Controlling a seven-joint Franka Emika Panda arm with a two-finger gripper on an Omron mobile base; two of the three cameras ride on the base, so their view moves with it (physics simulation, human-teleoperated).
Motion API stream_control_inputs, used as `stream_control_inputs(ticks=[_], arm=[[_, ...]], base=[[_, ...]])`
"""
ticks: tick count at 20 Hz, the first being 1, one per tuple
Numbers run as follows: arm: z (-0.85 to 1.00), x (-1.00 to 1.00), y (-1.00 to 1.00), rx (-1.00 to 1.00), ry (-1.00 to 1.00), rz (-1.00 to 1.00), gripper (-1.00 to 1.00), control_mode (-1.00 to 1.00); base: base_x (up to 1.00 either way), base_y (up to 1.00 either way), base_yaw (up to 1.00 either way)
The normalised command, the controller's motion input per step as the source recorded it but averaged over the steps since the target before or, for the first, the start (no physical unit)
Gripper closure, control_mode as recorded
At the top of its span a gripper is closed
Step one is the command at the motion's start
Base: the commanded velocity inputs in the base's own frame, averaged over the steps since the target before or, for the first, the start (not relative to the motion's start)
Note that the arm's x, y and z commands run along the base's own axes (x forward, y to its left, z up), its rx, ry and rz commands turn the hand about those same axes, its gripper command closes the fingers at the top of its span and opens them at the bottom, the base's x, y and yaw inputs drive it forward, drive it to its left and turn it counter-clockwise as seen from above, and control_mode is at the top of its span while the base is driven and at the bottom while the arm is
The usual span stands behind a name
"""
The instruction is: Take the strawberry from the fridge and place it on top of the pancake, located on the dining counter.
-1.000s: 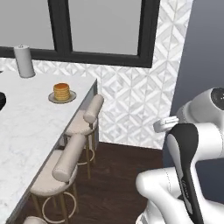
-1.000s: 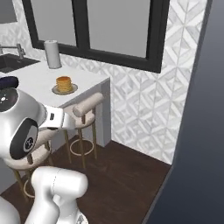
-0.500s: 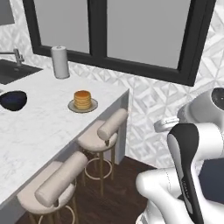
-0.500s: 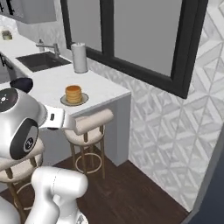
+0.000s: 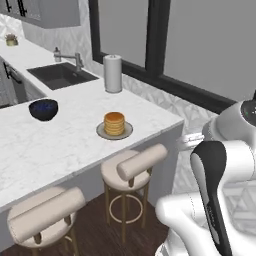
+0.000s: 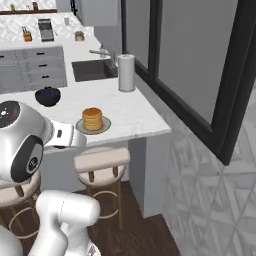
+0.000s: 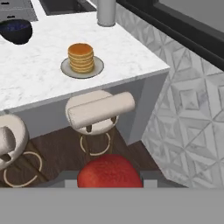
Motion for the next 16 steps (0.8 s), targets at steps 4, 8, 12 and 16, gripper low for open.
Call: stream_control_inputs(ticks=[4, 8, 12, 16], arm=[[0.00, 0.00, 0.00, 0.00, 0.00, 0.00, 1.00, 1.00], [0.00, 0.00, 0.00, 0.00, 0.00, 0.00, 1.00, 1.00], [0.00, 0.00, 0.00, 0.00, 0.00, 0.00, 1.00, 1.00], [0.00, 0.00, 0.00, 0.00, 0.00, 0.00, 1.00, 1.00]], base=[[0.75, -0.69, 0.59], [0.73, -0.28, 0.51], [0.71, 0.00, 0.34], [0.46, 0.00, 0.31]])
